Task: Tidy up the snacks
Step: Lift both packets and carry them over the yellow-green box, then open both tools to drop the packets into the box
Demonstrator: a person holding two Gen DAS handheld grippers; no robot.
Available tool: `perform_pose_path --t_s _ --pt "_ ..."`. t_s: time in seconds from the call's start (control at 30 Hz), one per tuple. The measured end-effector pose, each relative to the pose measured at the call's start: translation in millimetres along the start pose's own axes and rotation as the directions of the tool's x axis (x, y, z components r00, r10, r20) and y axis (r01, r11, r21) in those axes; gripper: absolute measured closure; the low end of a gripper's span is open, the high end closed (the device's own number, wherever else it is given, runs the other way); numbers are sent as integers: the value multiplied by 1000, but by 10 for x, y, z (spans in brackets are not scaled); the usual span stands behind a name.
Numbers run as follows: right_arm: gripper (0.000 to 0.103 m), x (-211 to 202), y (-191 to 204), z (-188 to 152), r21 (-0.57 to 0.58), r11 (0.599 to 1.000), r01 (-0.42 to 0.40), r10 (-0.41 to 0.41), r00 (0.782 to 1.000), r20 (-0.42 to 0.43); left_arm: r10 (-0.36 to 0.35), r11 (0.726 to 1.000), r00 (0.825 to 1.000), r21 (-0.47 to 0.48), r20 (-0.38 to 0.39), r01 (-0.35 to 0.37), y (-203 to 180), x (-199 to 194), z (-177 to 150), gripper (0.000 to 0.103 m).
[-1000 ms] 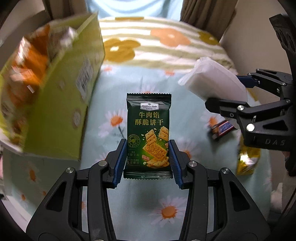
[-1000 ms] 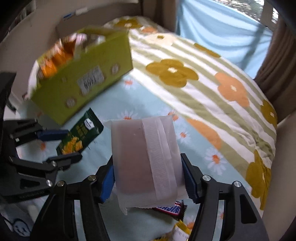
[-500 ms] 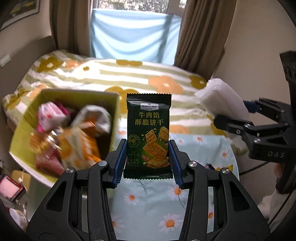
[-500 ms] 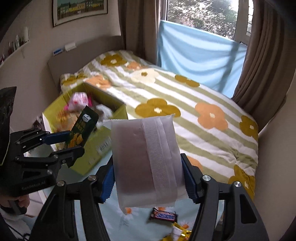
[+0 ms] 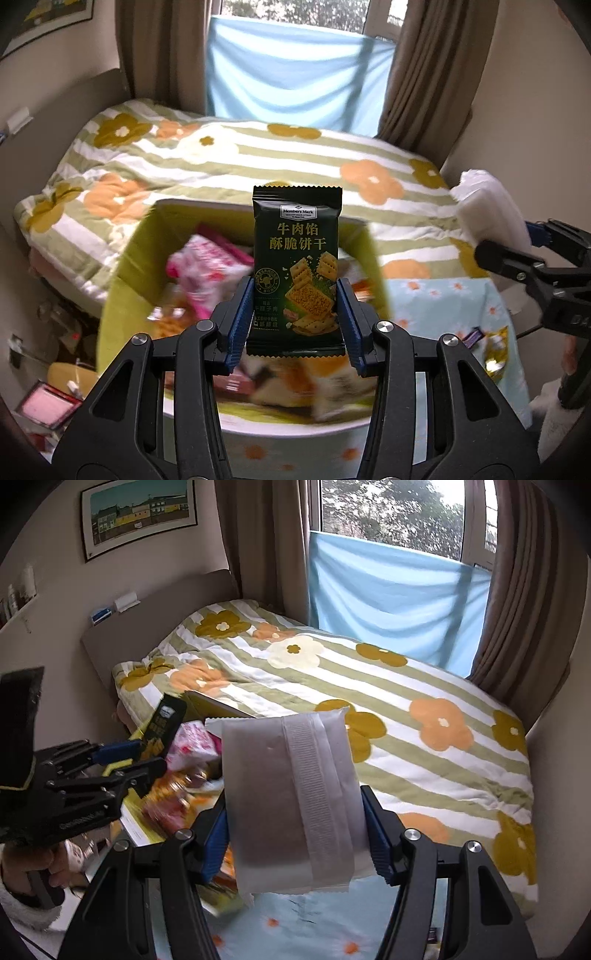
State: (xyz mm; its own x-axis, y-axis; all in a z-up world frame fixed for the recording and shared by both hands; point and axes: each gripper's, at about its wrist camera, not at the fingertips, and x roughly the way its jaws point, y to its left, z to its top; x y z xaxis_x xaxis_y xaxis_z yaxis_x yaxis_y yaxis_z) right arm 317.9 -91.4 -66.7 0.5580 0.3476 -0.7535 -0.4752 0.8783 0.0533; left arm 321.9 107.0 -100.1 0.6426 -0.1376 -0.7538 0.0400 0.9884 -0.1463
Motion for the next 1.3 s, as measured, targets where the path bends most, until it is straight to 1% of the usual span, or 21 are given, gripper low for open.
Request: perform_pose_path --t_s 0.07,0.17,0.2,0.27,0.33,0.37,0.4,0.43,0.47,0.53,0.63,0.73,0.87,0.93,0.97,1.0,1.03,1.07,1.13,1.3 --pt "43 91 113 49 25 1000 -6 6 1000 -5 -4 1000 1000 10 -25 4 222 106 19 62" --pt "43 246 303 127 60 998 -1 2 1000 -16 -6 999 998 35 -57 8 442 244 27 62" --pt "43 305 372 155 72 997 2 0 1000 -17 -7 998 996 54 -86 12 514 328 31 62" --pt "43 359 463 182 88 996 0 2 1000 -21 -11 997 993 72 -119 19 600 458 26 62" --pt "43 423 540 199 99 995 2 1 999 -32 -48 995 986 84 -161 62 660 583 12 61" --pt "43 452 578 206 100 995 5 -1 999 -40 -69 993 980 86 -185 86 698 647 1 58" --pt "43 481 612 207 101 995 10 -6 999 -48 -71 992 978 90 -195 90 714 679 -3 41" --pt "43 504 622 200 101 995 14 -9 998 -56 -61 991 978 101 -199 83 727 703 -13 9" --pt "43 533 631 196 102 995 16 -9 998 -66 -52 991 980 109 -192 74 739 710 -18 0" --pt "43 599 660 199 108 994 19 -10 996 -85 -56 991 986 111 -157 74 756 637 -27 0" --pt "43 690 690 199 110 994 16 -5 995 -104 -53 990 984 121 -168 74 796 602 -44 0" --pt "43 797 703 203 110 994 7 7 992 -125 -28 991 983 123 -182 51 836 581 -103 0" --pt "43 926 746 218 125 992 -11 29 989 -148 -35 995 981 90 -193 53 950 517 -164 0" --pt "42 969 758 236 132 991 -18 37 989 -144 -29 996 980 81 -197 46 998 512 -178 0" --pt "40 981 758 239 133 991 -29 48 989 -143 -19 996 980 77 -199 35 1028 508 -188 0" --pt "27 997 771 249 131 991 -34 53 988 -144 -12 997 980 75 -199 28 1044 504 -196 0" --pt "8 994 795 250 122 992 -24 41 989 -139 -6 997 980 73 -197 21 1063 499 -209 0" --pt "2 974 807 241 112 994 -10 25 992 -128 -1 997 980 74 -198 16 1078 495 -223 0" --pt "0 926 791 182 99 995 5 6 994 -111 13 997 979 79 -201 3 1083 499 -247 0" --pt "0 881 668 15 124 992 14 2 992 -123 33 996 976 92 -215 -13 1078 512 -303 0"
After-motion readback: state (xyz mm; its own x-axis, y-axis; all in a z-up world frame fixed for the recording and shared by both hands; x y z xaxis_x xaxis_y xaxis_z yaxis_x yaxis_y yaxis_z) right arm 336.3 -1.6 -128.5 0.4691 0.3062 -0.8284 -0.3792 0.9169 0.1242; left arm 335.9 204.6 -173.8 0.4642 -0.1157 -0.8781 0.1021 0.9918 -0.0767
